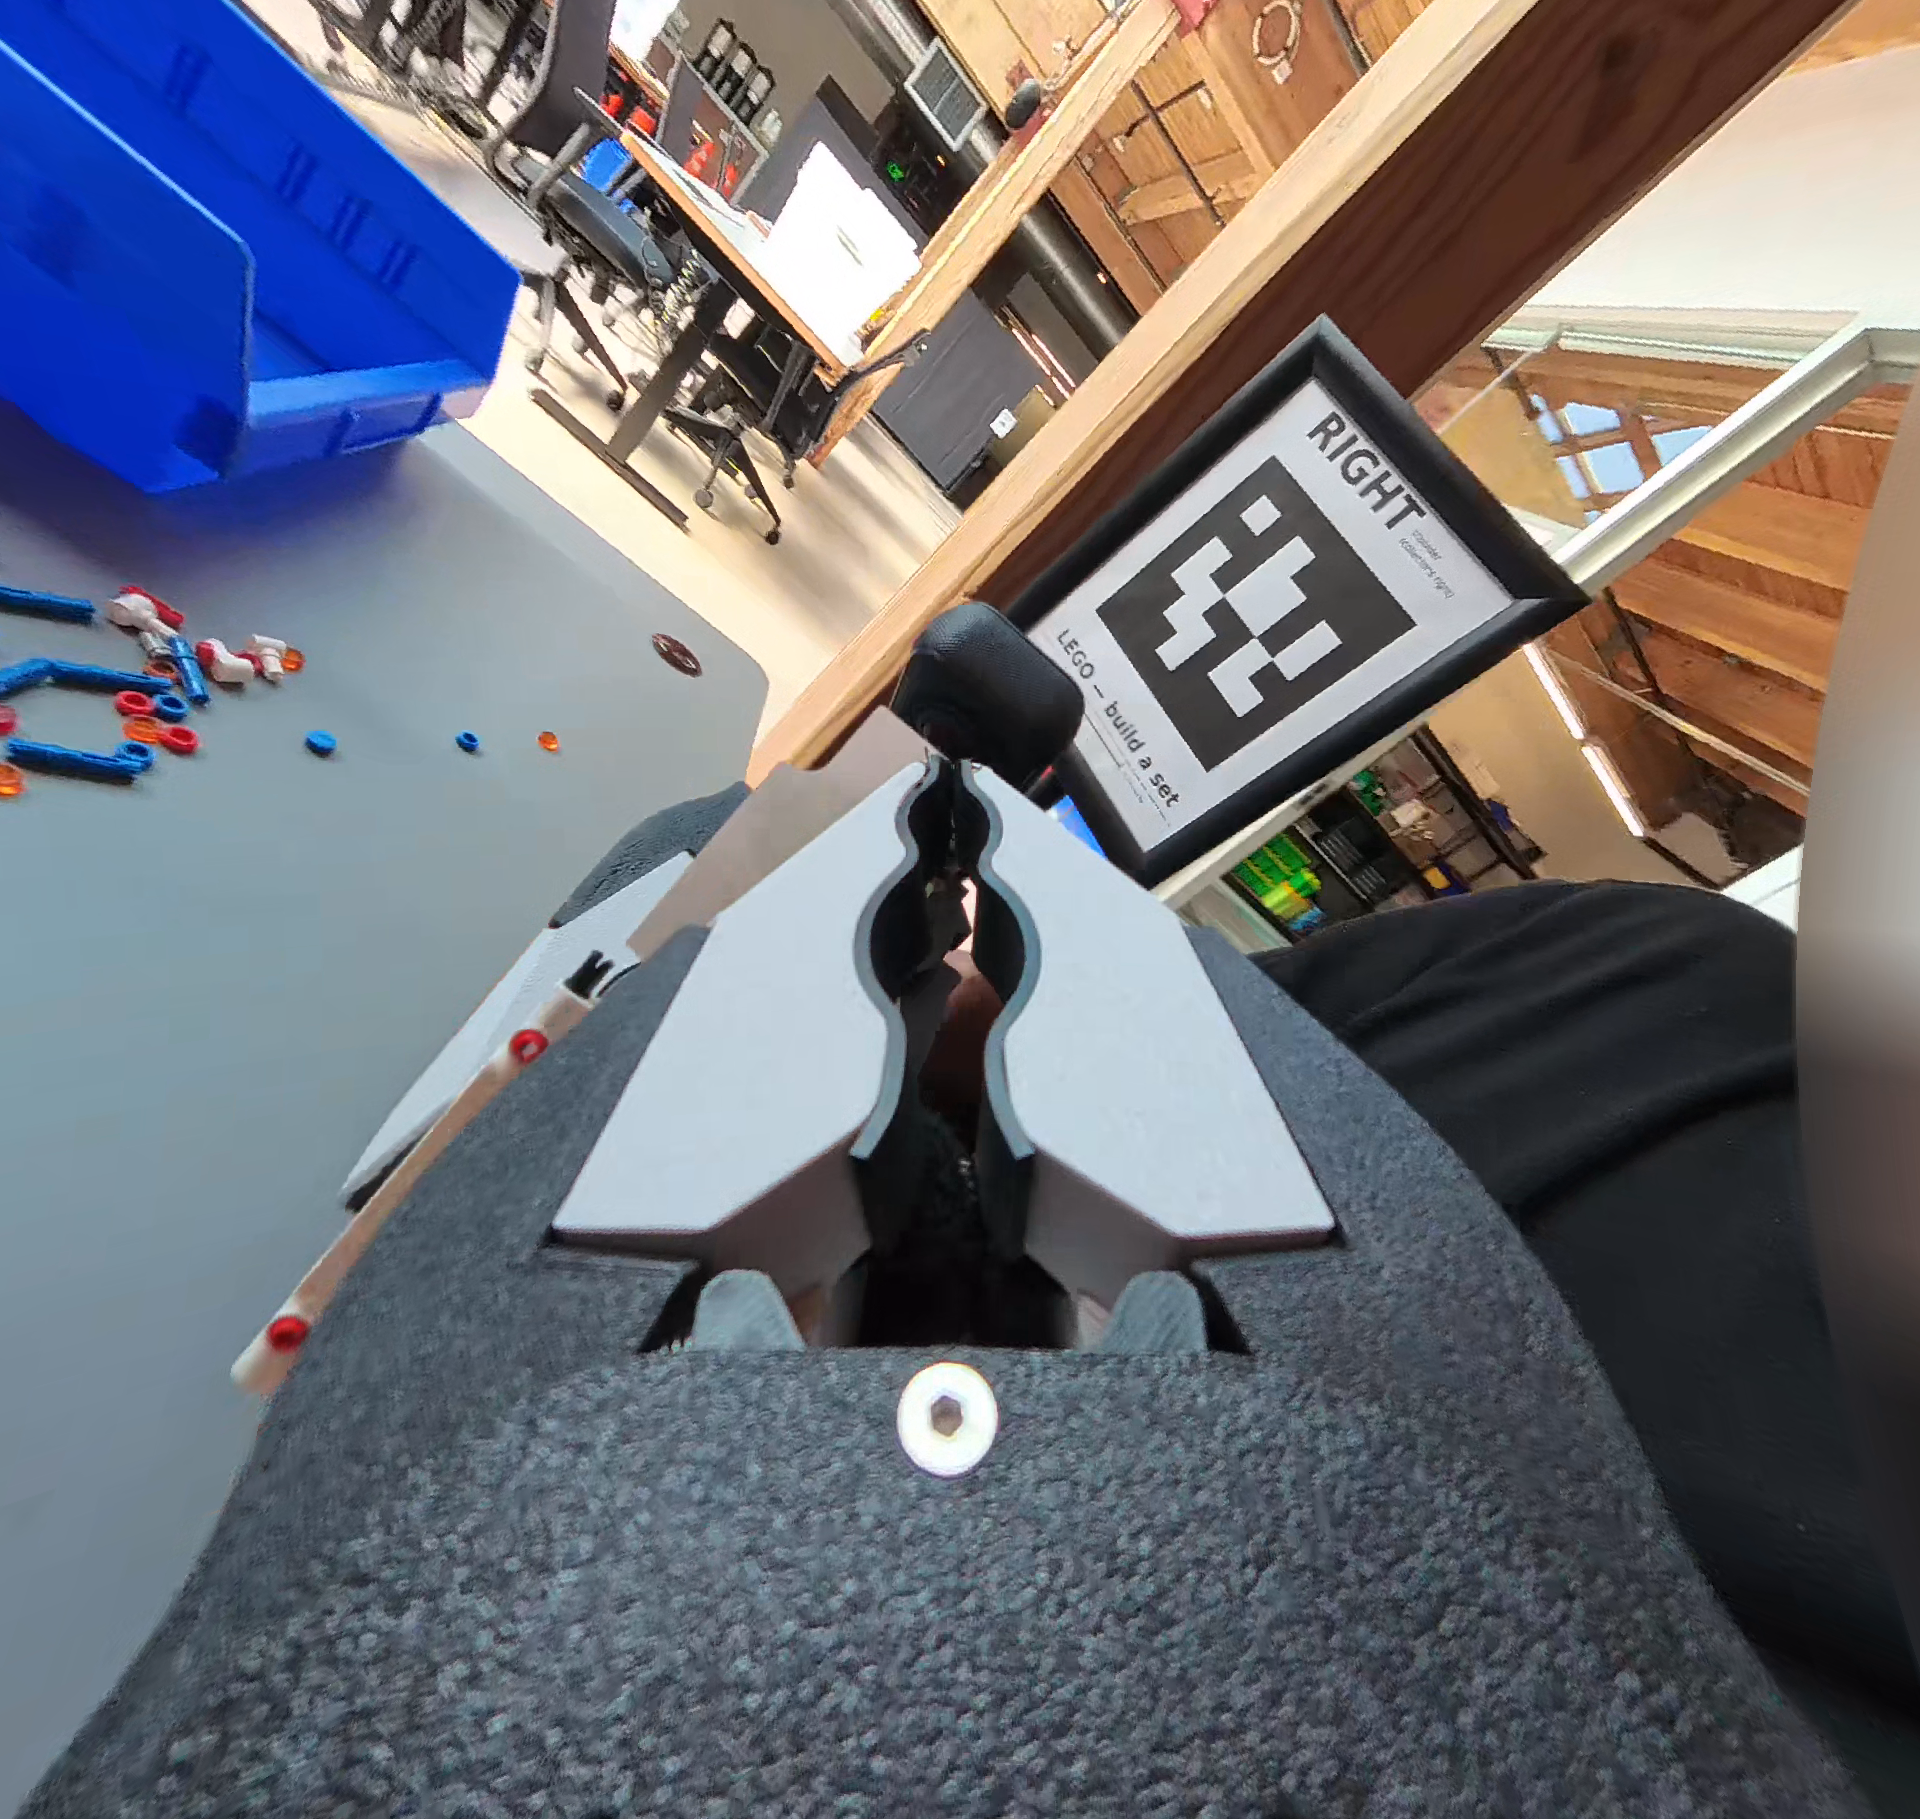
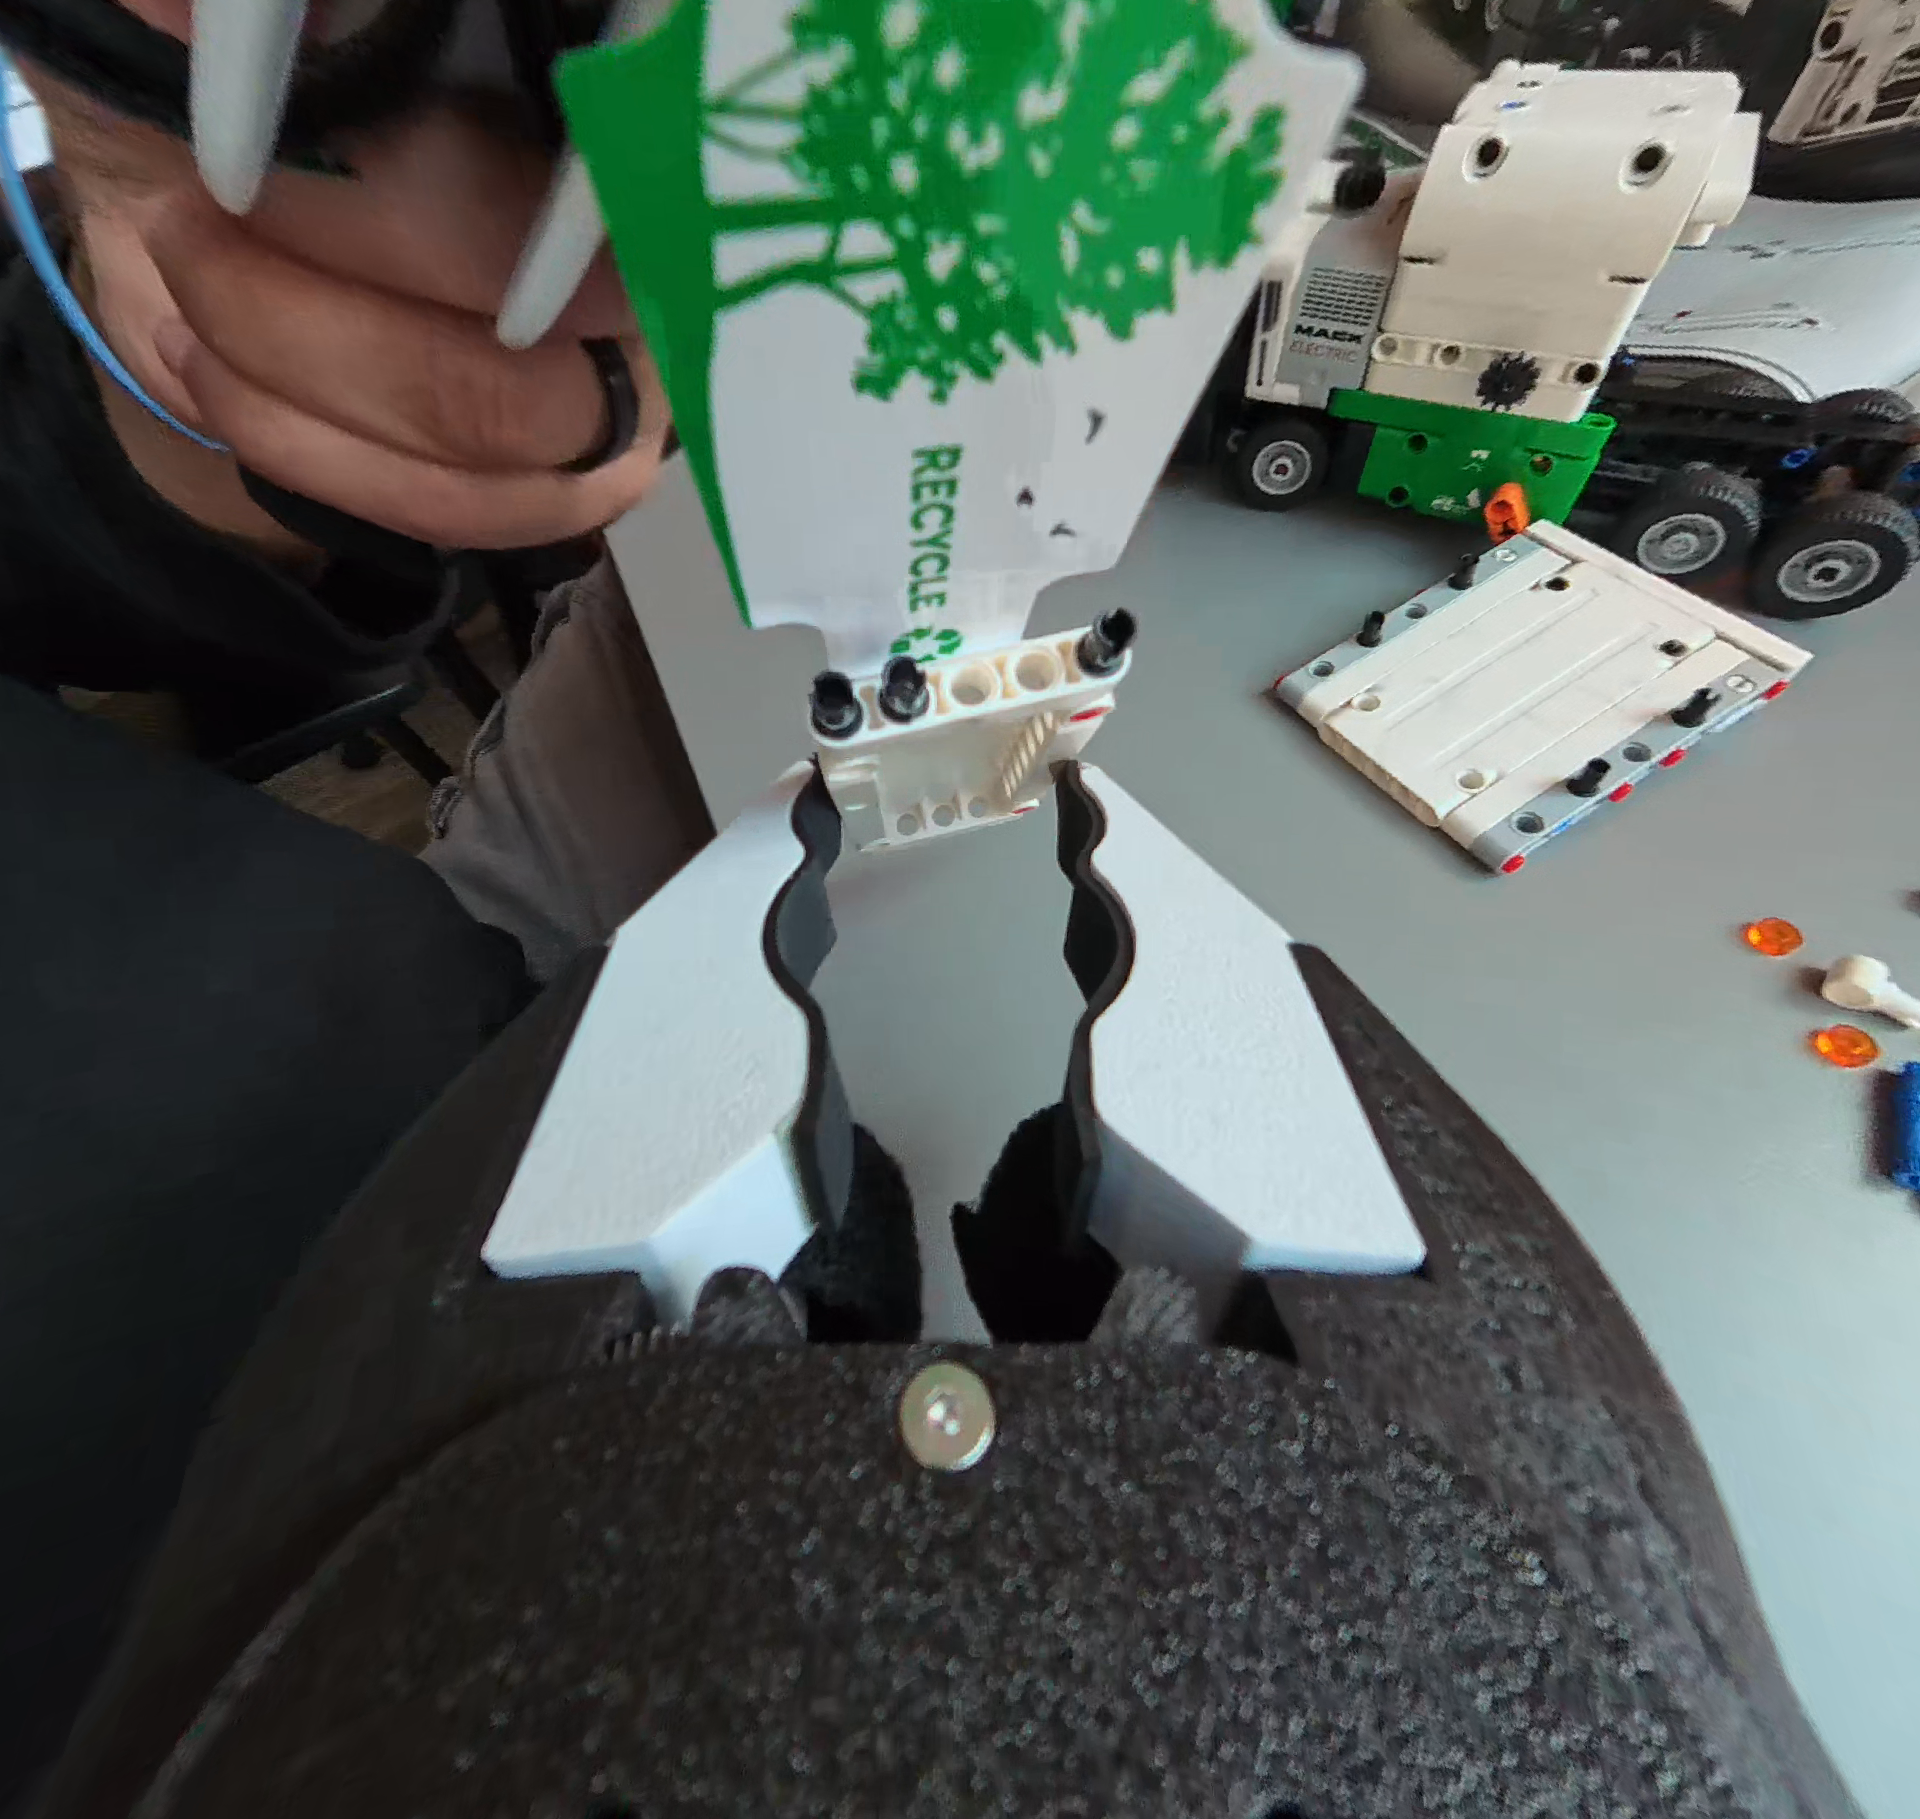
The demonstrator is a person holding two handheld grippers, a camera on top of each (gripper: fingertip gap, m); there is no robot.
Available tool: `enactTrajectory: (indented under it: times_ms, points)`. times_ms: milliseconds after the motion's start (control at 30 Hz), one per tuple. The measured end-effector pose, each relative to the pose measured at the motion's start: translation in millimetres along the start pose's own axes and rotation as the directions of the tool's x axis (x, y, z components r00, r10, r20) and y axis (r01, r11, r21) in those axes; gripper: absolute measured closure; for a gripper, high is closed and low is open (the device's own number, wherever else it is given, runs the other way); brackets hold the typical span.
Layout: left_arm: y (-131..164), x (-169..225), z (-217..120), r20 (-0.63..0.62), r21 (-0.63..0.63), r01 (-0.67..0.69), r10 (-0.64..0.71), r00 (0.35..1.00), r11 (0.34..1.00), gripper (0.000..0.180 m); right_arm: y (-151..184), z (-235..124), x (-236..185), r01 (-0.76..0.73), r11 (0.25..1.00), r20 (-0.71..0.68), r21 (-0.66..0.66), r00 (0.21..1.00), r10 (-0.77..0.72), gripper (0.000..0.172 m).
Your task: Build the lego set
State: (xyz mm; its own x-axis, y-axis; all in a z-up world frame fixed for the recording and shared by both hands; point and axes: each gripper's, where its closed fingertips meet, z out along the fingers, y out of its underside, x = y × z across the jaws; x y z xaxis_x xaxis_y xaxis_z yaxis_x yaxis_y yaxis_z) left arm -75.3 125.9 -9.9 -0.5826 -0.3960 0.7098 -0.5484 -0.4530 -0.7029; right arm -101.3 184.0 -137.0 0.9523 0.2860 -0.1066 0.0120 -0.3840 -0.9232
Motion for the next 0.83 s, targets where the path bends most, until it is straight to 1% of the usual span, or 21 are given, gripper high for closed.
enactTrajectory:
  times_ms: [133,167,200,233,267,300,333,367,400,467,500,533,600,667,733,833]
  points:
    - [-14.9,0.8,-21.5,0.137,0.051,-0.166,0.157,0.978,0.985,0.180,-2.9,-4.5,18.4,-0.054,0.998,-0.046,0.040,0.997,0.056,0.131]
    - [-20.9,12.5,-26.7,0.098,0.089,-0.188,0.179,0.979,0.978,0.180,-4.9,-6.1,20.6,-0.067,0.996,-0.049,0.051,0.996,0.070,0.132]
    - [-29.0,27.5,-32.4,0.046,0.132,-0.188,0.183,0.982,0.973,0.180,7.5,-3.7,27.1,-0.085,0.996,-0.079,-0.029,0.994,0.082,0.131]
    - [-37.2,31.5,-38.7,0.076,0.152,-0.212,0.202,0.976,0.965,0.180,15.9,-1.7,31.8,-0.104,0.992,-0.103,-0.070,0.990,0.097,0.131]
    - [-43.2,23.6,-45.9,0.176,0.140,-0.279,0.254,0.951,0.950,0.180,10.0,-2.4,30.3,-0.129,0.991,-0.084,-0.037,0.989,0.125,0.131]
    - [-46.6,14.0,-53.8,0.251,0.125,-0.315,0.277,0.928,0.941,0.180,-4.8,-5.8,27.9,-0.137,0.989,-0.056,0.051,0.989,0.139,0.132]
    - [-48.0,11.9,-59.7,0.235,0.149,-0.276,0.237,0.943,0.949,0.180,-15.7,-9.5,25.7,-0.143,0.984,-0.029,0.111,0.989,0.147,0.132]
    - [-49.0,13.6,-63.8,0.178,0.191,-0.209,0.176,0.968,0.959,0.180,-21.8,-12.4,24.8,-0.133,0.980,-0.014,0.149,0.991,0.137,0.131]
    - [-50.9,14.2,-67.8,0.138,0.239,-0.174,0.144,0.980,0.955,0.180,-25.6,-14.7,24.3,-0.124,0.975,-0.004,0.185,0.992,0.127,0.131]
    - [-56.7,10.0,-75.7,0.116,0.345,-0.151,0.118,0.986,0.926,0.180,-41.8,-21.4,19.2,-0.138,0.941,0.048,0.310,0.990,0.129,0.131]
    - [-60.0,10.0,-78.5,0.084,0.399,-0.124,0.098,0.992,0.909,0.180,-51.8,-24.9,15.4,-0.142,0.916,0.075,0.377,0.990,0.122,0.131]
    - [-62.7,9.1,-80.2,0.052,0.448,-0.090,0.075,0.996,0.890,0.180,-60.6,-28.0,15.7,-0.128,0.886,0.064,0.445,0.992,0.111,0.131]
    - [-68.1,5.2,-82.8,0.009,0.533,-0.025,0.024,1.000,0.846,0.180,-70.4,-29.2,14.6,-0.074,0.852,0.021,0.519,0.997,0.074,0.131]
    - [-76.0,13.5,-87.6,-0.091,0.607,0.049,0.008,0.996,0.793,0.180,-80.9,-30.0,11.0,-0.037,0.801,-0.004,0.598,0.999,0.049,0.131]
    - [-83.1,22.9,-94.4,-0.177,0.679,0.110,0.016,0.984,0.726,0.180,-88.4,-27.9,10.7,-0.008,0.765,-0.027,0.644,0.999,0.033,0.132]
    - [-87.3,27.8,-97.6,-0.270,0.733,0.191,0.021,0.963,0.653,0.180,-101.2,-25.5,21.6,0.068,0.706,-0.096,0.705,0.995,0.000,0.131]
